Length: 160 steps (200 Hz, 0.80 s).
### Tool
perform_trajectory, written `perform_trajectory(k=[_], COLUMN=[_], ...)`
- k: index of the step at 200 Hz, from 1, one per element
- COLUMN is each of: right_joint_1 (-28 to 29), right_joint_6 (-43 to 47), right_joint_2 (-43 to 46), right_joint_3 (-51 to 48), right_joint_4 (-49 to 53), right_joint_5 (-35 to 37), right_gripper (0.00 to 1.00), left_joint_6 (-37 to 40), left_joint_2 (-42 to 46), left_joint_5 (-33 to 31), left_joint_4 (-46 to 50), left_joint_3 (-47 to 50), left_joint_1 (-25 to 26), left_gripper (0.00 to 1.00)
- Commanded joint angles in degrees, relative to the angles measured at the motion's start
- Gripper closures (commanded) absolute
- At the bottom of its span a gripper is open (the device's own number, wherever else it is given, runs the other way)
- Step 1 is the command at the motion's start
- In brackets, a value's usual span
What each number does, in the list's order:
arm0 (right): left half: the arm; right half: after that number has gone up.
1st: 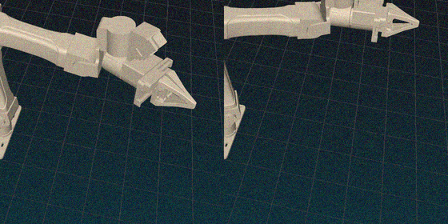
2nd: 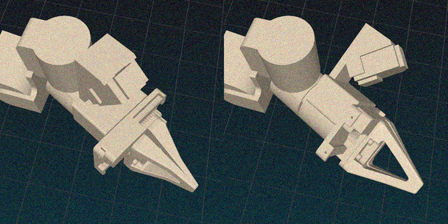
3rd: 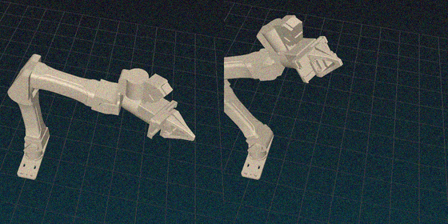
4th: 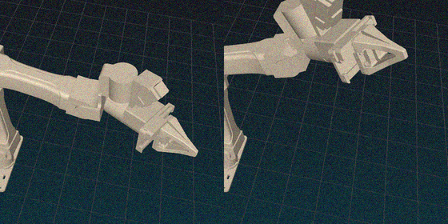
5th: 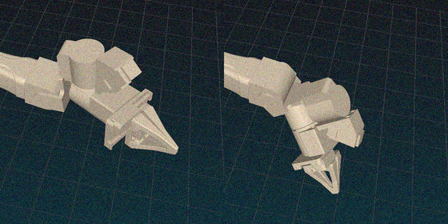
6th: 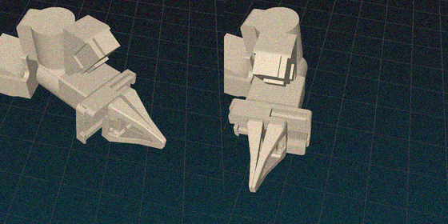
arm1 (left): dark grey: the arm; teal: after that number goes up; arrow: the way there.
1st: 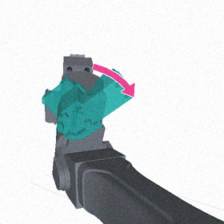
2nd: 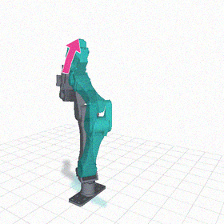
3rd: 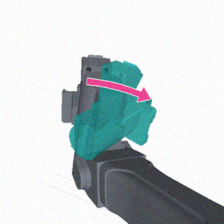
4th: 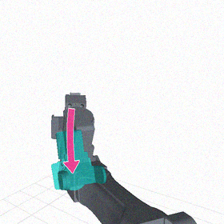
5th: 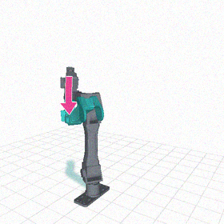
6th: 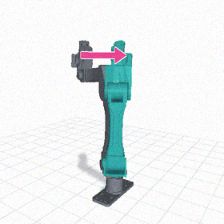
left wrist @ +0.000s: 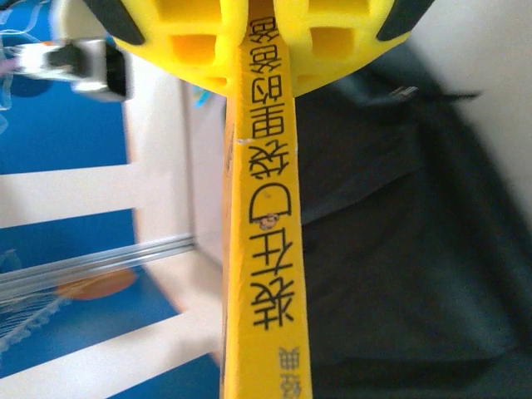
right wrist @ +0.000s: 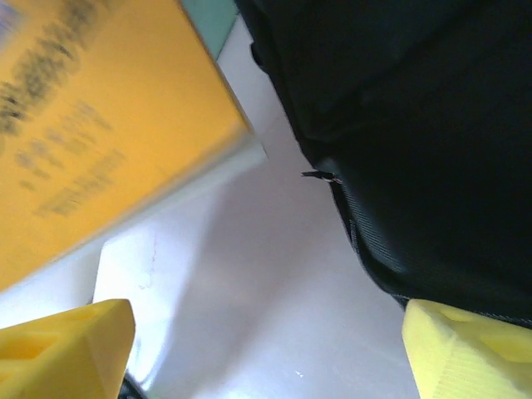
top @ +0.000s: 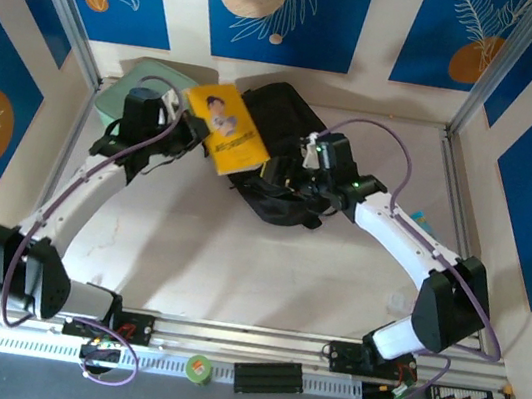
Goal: Pack the student bag
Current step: Pass the book.
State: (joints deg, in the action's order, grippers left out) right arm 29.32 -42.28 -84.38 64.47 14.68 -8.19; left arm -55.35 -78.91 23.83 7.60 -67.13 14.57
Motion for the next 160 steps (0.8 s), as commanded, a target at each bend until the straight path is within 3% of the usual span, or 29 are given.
perform_trajectory(k=[1,28,75,133,160], right_joint_1=[-3.5,-8.1,-13.5,-12.8,-11.6], right_joint_6=[-8.5,-17.2,-36.0,-51.7,-53.9], right_joint_2=[6.1,10.0,8.3,-2.0,-3.8], right_joint_3=[-5.6,-13.9,-20.8,-19.1,-18.1], right_joint_4=[-14.5,-27.0,-43.5,-63.5,-64.7], right_joint_5=[-10.3,-12.9,-16.6,-18.2,-16.3], right_gripper=[0.09,0.04,0.03,0.05,0.07], left_joint_6=[-7.3,-6.7,-12.5,-19.1,-19.9], left_joint_2=[-3.4,-7.2,-11.5,-12.1,-12.0], left_joint_5=[-1.3,-7.1,-9.6,-13.2,-13.2], left_joint_4=[-15.3,-13.6,-23.1,-31.3,-32.2], left_joint_3=[-4.5,-8.2,-8.7,-5.8,-5.6], left_joint_1=[3.5,7.6,12.3,15.8,16.2], left_gripper=[1.0,1.0,1.0,1.0,1.0])
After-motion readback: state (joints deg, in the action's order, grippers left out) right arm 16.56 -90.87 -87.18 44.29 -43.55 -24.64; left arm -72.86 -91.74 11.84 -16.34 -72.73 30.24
